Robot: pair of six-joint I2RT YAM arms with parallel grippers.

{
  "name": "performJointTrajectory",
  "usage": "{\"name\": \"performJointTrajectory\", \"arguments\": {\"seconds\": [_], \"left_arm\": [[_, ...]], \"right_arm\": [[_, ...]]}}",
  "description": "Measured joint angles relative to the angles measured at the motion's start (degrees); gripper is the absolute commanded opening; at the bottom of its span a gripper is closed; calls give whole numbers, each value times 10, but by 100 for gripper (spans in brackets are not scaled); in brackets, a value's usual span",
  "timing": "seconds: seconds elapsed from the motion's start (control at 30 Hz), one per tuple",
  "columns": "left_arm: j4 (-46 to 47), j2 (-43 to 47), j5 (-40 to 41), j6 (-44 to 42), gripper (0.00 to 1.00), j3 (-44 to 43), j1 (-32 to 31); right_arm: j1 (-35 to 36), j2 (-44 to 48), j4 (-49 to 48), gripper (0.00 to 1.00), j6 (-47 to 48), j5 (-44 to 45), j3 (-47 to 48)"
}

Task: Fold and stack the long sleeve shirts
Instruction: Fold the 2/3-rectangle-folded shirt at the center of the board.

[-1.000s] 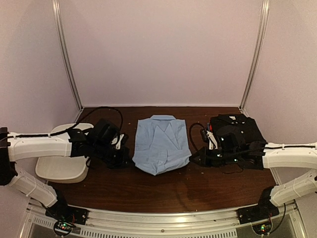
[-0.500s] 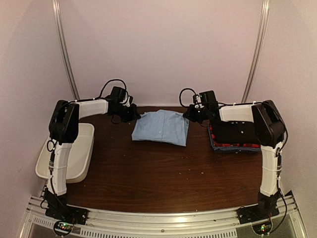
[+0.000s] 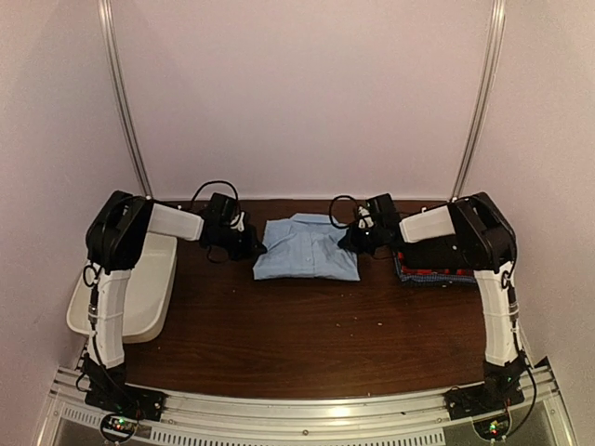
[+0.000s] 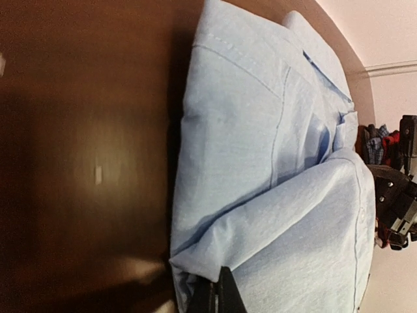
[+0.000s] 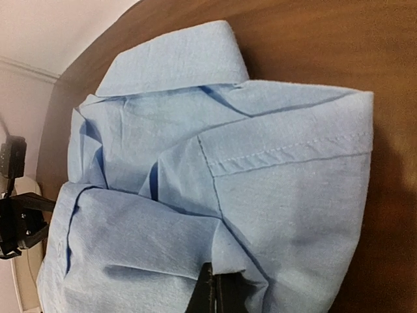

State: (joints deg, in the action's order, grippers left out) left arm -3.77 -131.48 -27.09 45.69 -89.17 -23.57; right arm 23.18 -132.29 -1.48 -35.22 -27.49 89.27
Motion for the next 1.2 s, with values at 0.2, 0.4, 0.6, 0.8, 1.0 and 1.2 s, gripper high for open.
{"name": "performJointTrajectory", "arguments": {"seconds": [0.2,0.4,0.6,0.8,1.0,1.2], "left_arm": [[50,205,30,49,0,291,-63],[62,355,76,94,0,431,-146],[55,435,111,113,0,449,-174],[41,449,129,112,0,435,-174],[12,449,137,104,0,399,-174],[-10,446,141,92,0,359,-174]], "right_arm": [[61,133,-71,0,0,-11,-223],[143,280,-55,0,-7,11,-386],[153,402,-21,0,-7,50,-424],[153,450,-1,0,-5,75,-424],[153,465,33,0,5,96,-417],[152,469,52,0,11,113,-399]]}}
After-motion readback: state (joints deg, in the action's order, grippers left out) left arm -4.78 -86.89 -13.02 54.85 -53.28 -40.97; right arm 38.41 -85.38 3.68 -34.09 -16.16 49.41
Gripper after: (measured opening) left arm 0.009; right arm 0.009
